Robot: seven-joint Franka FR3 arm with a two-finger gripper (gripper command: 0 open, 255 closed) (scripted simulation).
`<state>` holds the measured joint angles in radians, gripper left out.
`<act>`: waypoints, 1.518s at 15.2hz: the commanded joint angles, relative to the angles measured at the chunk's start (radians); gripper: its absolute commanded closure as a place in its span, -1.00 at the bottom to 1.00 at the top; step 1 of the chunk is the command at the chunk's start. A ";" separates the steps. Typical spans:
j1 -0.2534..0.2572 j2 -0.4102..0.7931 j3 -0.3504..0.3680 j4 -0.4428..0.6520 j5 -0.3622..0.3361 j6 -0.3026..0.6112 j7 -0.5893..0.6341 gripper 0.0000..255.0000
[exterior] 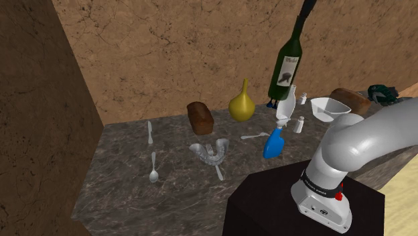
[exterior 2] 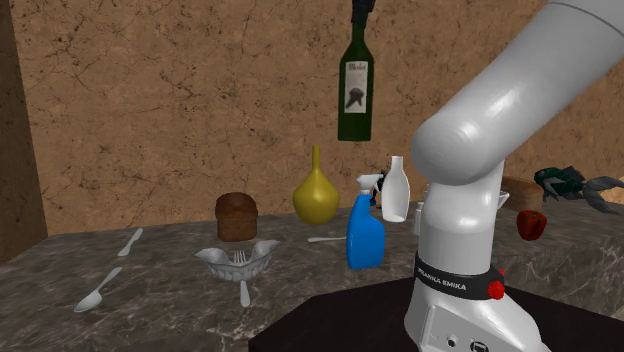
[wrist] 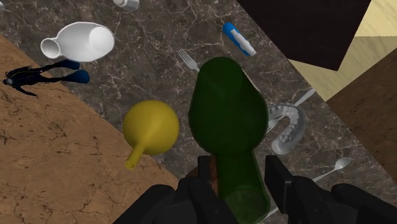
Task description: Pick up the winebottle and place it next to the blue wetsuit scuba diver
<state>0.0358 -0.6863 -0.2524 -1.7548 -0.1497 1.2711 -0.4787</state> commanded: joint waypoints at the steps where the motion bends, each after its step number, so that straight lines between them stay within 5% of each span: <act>1: 0.003 0.025 0.000 0.053 0.004 -0.028 -0.003 1.00; 12: 0.019 0.169 -0.016 0.349 0.022 -0.181 -0.028 1.00; 23: 0.024 0.360 -0.307 0.413 0.044 -0.037 -0.301 1.00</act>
<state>0.0606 -0.3459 -0.5305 -1.3567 -0.1122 1.2271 -0.7492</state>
